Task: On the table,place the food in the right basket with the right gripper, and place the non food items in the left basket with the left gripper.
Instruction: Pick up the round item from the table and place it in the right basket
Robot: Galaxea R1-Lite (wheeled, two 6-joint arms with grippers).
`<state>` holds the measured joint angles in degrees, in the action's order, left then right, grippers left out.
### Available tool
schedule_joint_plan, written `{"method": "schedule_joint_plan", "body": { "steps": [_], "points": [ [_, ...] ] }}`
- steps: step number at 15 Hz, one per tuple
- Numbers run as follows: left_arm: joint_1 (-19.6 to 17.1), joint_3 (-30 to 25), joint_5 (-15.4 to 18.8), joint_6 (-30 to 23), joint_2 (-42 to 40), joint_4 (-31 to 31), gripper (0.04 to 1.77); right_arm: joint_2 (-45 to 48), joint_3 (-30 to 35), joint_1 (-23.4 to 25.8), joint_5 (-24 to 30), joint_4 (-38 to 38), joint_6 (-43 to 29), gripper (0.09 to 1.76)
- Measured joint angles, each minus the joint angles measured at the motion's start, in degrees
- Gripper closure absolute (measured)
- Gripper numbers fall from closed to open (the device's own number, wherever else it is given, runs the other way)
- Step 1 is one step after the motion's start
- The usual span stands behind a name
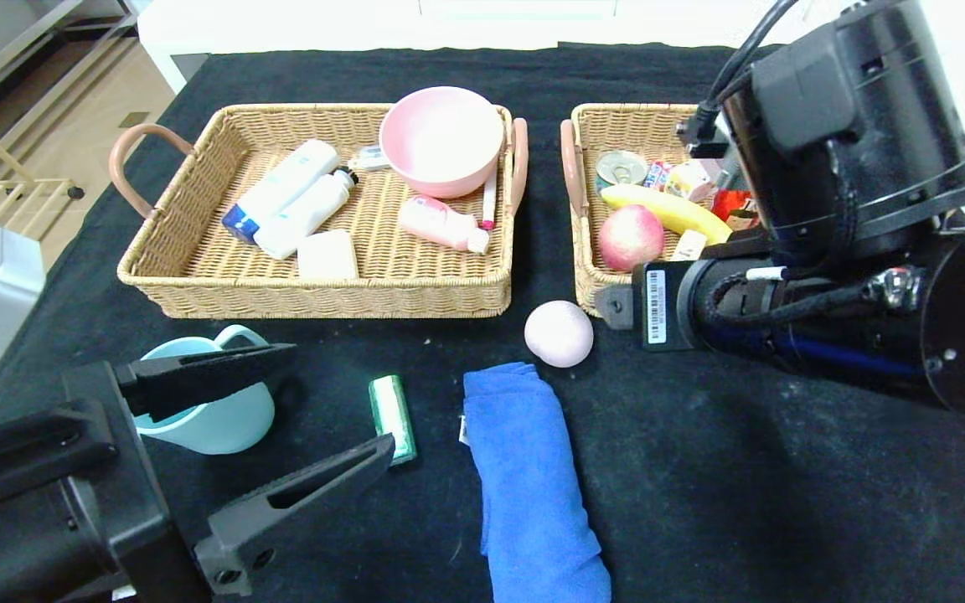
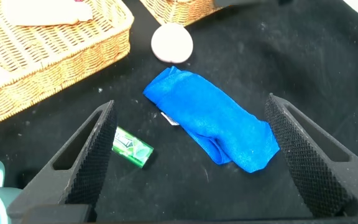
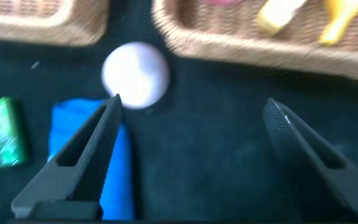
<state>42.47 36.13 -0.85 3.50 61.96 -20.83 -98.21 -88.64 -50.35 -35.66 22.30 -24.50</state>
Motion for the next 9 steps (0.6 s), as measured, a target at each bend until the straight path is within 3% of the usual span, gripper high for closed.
{"method": "schedule_joint_plan", "body": {
  "steps": [4, 9],
  "points": [
    [0.02, -0.02, -0.07, 0.0, 0.18, 0.06, 0.09, -3.45, -0.15, -3.6, -0.23, -0.09, -3.52, 0.17],
    [0.05, -0.02, -0.07, 0.02, 0.18, 0.06, 0.09, -8.46, -4.14, -4.39, -1.8, -0.22, -6.78, 0.15]
  ]
}}
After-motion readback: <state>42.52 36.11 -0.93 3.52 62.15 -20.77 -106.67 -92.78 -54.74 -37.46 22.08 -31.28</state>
